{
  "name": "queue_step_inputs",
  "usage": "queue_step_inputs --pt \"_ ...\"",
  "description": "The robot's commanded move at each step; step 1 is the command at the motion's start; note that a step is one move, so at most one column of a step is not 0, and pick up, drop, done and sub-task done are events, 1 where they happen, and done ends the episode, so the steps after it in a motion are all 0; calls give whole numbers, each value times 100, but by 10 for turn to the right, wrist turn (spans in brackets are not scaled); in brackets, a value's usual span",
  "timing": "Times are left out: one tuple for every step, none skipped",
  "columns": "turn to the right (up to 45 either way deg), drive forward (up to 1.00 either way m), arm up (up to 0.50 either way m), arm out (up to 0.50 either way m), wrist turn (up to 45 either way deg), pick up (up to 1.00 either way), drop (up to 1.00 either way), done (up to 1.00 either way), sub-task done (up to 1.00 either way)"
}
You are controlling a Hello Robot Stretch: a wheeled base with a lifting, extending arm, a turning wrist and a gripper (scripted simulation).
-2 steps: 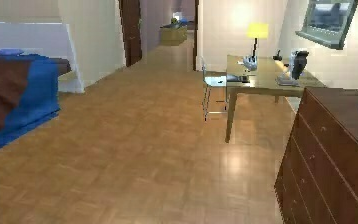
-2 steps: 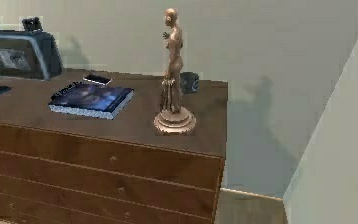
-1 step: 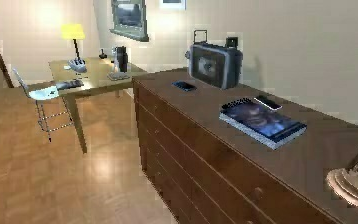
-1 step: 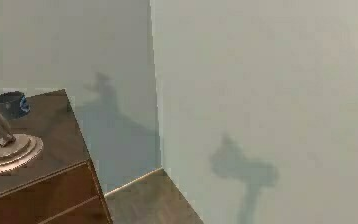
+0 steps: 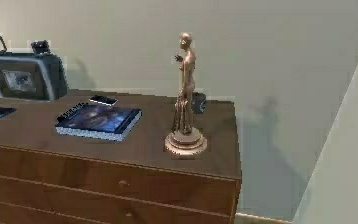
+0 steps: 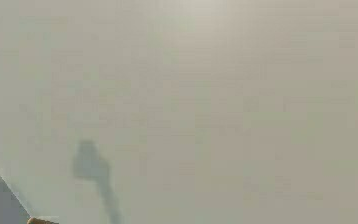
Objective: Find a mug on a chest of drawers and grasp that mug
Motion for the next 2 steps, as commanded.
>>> queue_step_inputs --pt "390 0 0 0 0 0 0 0 0" --pt "0 35 0 0 0 0 0 0 0"
